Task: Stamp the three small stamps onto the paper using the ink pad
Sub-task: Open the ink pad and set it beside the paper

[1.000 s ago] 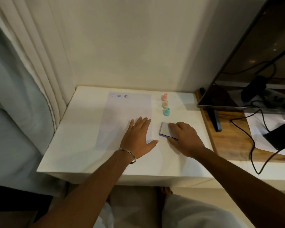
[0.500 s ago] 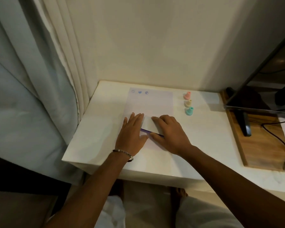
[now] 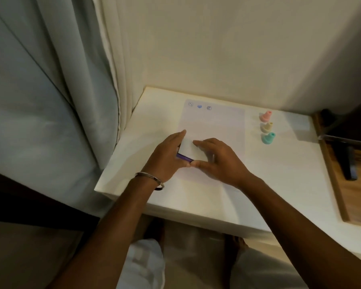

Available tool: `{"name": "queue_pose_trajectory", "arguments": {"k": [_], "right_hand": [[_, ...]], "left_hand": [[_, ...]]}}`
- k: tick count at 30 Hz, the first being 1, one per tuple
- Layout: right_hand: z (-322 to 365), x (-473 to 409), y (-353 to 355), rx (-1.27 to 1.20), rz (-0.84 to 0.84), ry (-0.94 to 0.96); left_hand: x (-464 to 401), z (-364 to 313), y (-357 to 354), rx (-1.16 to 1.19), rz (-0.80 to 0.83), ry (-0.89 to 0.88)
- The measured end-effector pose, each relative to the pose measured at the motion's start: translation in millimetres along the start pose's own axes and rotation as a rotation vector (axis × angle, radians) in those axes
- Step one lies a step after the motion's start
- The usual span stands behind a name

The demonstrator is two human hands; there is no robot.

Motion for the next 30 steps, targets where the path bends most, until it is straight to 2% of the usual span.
{"name": "queue_pose_trajectory", "arguments": {"k": [10,15,24,27,30], "right_hand": [[4.7,5.0,-0.2,-0.04,-0.056,0.002],[-3.8,2.6,-4.1,-0.079,-0.017,-0.046],[-12.5,-4.8,0.1,-0.319,-0.006,-0.166],[-10.4,-8.1,-2.3,-0.442,-0.005,-0.208],[-15.4,-17.0,-1.7,-0.455,-0.051,-0.297]], "left_hand": [[-2.0,5.7,7.5,0.175,0.045,0.107],[-2.6,11.7,7.0,0.294,0.064,0.173],[-1.5,10.4,0.8,0.214,0.166,0.108],[-1.1,9.5,1.6,0.237,0.18,0.12],[-0.8,10.7,4.6,0.26,0.182,0.147]]}}
Point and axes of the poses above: each hand's wrist, its own x-axis away from the middle knuckle, its own y-axis out of the back of the hand, z = x × y, the point moved 10 cm from there along -x, towards the middle knuckle, and after that the axes turned 10 degrees about -z, right-handed, at the moved point
